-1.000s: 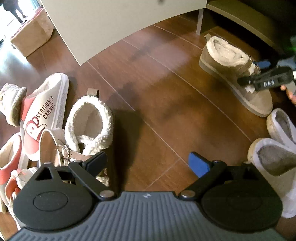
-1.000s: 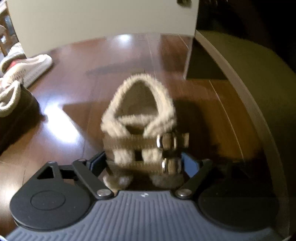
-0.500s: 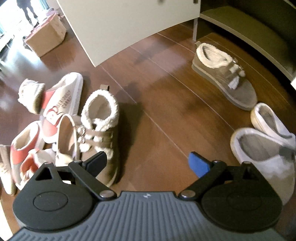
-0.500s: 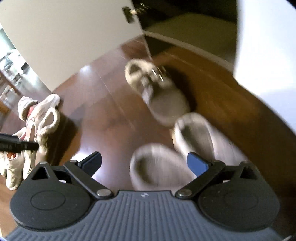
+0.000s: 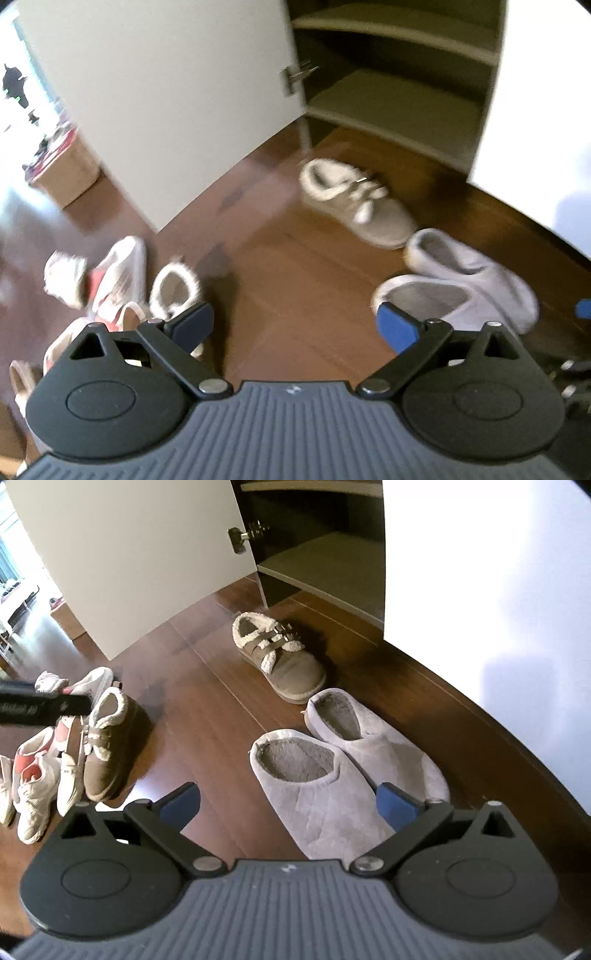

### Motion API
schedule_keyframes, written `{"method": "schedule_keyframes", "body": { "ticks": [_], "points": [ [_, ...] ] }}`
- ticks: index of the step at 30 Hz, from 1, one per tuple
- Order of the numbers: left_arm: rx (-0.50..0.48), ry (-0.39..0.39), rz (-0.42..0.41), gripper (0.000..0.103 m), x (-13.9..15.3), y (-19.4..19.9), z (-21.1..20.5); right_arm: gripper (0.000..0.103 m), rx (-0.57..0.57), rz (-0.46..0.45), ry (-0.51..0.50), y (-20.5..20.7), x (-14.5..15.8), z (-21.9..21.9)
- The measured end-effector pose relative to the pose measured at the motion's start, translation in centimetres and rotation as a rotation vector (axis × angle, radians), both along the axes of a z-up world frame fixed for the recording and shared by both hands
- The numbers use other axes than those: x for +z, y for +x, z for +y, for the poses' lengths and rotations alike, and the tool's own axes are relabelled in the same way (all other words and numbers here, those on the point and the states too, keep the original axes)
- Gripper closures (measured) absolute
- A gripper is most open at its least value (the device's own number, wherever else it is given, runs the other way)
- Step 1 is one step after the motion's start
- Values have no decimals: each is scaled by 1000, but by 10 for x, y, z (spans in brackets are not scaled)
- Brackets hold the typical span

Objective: Organize scattered shoes
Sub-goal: 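Set the brown buckle shoe down by the cabinet and open the right gripper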

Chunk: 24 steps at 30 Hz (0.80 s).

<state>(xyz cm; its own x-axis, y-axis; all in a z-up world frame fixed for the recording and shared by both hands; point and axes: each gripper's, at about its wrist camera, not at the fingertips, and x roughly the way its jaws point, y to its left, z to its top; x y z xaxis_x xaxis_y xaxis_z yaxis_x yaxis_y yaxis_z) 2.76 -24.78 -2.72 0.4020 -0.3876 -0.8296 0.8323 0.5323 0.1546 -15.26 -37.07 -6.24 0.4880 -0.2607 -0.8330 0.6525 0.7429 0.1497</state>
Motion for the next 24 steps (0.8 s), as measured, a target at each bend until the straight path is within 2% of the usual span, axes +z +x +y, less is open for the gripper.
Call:
{"method": "schedule_keyframes", "body": {
  "ticks": [4,7,16,19,22,24],
  "points": [
    [-61,-6,-44,6,7,-20,-1,1,20,20,-15,-20,11,13],
    [-68,3,-78,6,8,-25,4,1,36,28,-12,-31,16,20],
    [80,5,-93,6,16,1,60,1,86,38,-7,-22,14,33],
    [107,73,-72,3,15,18,106,1,82,15,-25,-11,18,32],
    [129,205,-45,0,3,38,177,1,64,19,-21,5,16,24],
    [197,312,-11,0,-14,58,228,1,61,42,-6,21,8,20]
  ]
}}
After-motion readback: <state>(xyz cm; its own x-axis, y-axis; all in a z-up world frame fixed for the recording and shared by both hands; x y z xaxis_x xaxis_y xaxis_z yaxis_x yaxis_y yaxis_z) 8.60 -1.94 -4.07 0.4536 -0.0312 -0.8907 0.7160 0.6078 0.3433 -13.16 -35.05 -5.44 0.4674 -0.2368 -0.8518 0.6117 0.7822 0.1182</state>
